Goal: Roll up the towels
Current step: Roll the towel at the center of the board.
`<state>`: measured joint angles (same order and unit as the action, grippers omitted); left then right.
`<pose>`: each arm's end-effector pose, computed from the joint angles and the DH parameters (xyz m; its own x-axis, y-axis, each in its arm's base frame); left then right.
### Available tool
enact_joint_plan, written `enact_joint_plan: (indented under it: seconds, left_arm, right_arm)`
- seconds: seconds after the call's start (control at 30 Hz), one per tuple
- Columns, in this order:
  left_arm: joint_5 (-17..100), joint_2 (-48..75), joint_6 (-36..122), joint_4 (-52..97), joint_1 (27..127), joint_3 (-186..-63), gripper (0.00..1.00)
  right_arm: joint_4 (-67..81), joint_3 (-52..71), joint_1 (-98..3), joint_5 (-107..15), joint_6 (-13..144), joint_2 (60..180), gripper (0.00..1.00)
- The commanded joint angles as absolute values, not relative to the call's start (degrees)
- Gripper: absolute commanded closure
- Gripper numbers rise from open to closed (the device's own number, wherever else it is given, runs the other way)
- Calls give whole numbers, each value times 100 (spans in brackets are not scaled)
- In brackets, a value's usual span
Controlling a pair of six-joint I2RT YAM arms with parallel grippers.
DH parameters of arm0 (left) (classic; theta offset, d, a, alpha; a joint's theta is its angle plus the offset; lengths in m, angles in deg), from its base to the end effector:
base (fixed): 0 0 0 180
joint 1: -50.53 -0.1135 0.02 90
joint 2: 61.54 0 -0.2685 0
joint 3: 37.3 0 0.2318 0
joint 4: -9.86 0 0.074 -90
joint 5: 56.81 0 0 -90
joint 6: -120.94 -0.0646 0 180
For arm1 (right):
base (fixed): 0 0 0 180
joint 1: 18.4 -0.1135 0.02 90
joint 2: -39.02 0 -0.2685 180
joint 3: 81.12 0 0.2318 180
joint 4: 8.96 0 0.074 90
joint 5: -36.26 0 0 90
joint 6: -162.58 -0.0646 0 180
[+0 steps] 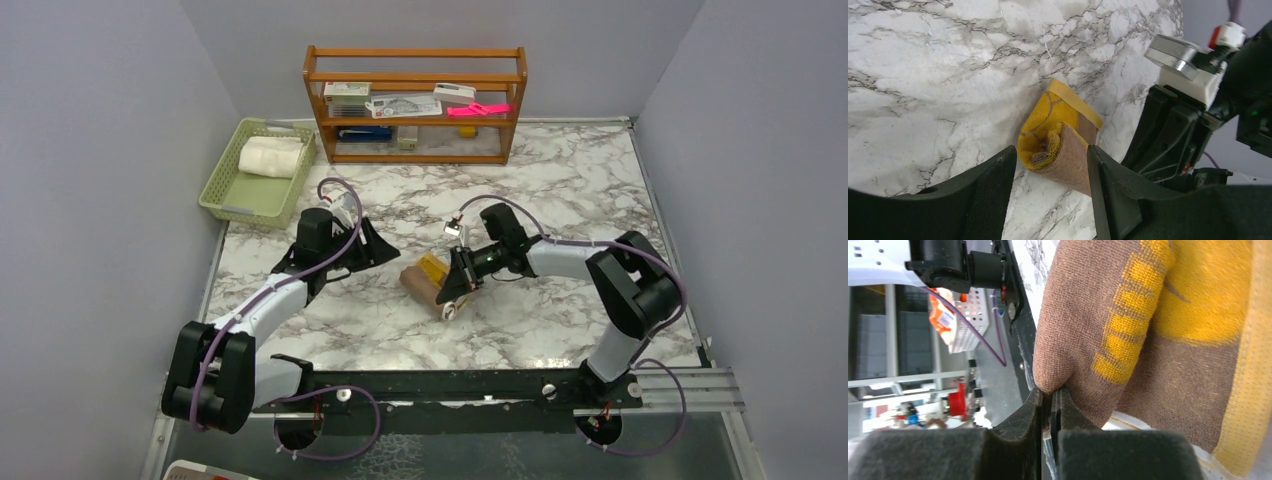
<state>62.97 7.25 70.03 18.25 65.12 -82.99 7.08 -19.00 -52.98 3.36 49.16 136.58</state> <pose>0.2309 -0.0933 0.2049 -0.7886 -0.3602 -0.4983 0.1691 0.6521 -0.7390 0.2262 0.2218 0.1599 -0.8848 -0.3477 -0.3104 -0.4219 0.3145 0.8503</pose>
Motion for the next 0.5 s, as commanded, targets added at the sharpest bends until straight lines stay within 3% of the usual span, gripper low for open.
enact_joint_plan:
  seconds: [0.0, 0.47]
  left_arm:
    - [6727, 649, 7285, 1230, 6490, -8166, 43]
    - [6902, 1056, 7665, 803, 7332, -8253, 43]
  right_arm:
    - [-124, -2106, -5005, 1383, 4152, 14228, 99]
    - [-3754, -3180, -4438, 1799, 1012, 15459, 99]
